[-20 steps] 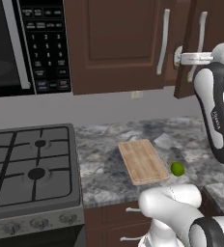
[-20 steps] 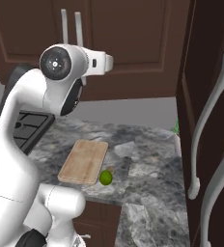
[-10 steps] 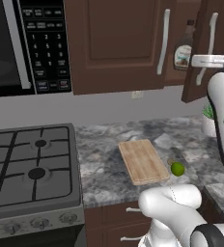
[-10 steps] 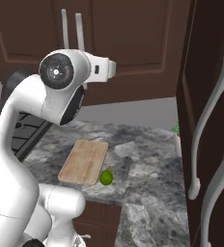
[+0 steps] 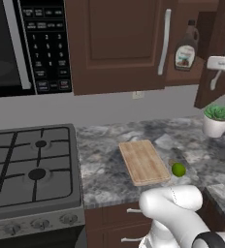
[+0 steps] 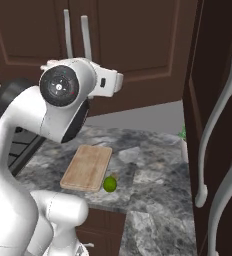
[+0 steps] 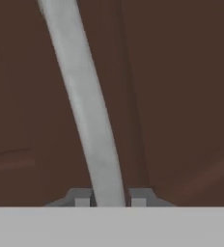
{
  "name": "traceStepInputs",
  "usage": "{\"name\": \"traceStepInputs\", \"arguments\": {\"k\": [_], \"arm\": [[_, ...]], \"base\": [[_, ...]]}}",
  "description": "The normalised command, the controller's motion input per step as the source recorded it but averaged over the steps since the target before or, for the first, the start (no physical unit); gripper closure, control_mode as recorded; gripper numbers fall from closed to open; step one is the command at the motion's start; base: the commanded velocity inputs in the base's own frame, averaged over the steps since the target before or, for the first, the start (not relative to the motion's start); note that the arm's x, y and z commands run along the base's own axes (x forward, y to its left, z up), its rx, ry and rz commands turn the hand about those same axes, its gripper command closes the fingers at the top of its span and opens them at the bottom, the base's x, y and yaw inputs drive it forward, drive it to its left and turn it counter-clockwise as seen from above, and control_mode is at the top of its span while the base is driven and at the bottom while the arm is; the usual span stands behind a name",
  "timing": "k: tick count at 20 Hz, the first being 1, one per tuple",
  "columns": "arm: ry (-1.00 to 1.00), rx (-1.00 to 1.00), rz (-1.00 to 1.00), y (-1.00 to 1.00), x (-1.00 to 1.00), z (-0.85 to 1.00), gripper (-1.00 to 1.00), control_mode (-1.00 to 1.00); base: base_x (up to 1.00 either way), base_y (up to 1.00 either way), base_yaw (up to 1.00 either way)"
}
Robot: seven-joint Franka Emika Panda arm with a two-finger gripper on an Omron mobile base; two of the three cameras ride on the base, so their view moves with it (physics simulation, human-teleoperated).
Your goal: Open the cabinet. Place the bowl and condiment on the counter. Then place the lime and garlic on the cutting board.
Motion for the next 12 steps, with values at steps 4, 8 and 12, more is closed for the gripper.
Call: {"name": "traceStepInputs", "arguments": {"k": [4,8,12], "arm": [[0.0,0.08,0.0,-0.13,-0.62,0.12,1.0,-1.0],[0.0,0.06,-0.02,-0.09,-0.62,0.1,1.0,-1.0],[-0.01,0.03,-0.03,-0.1,-0.56,0.06,1.0,-1.0]], "base": [[0.0,0.0,0.0],[0.0,0.0,0.0],[0.0,0.0,0.0]]}}
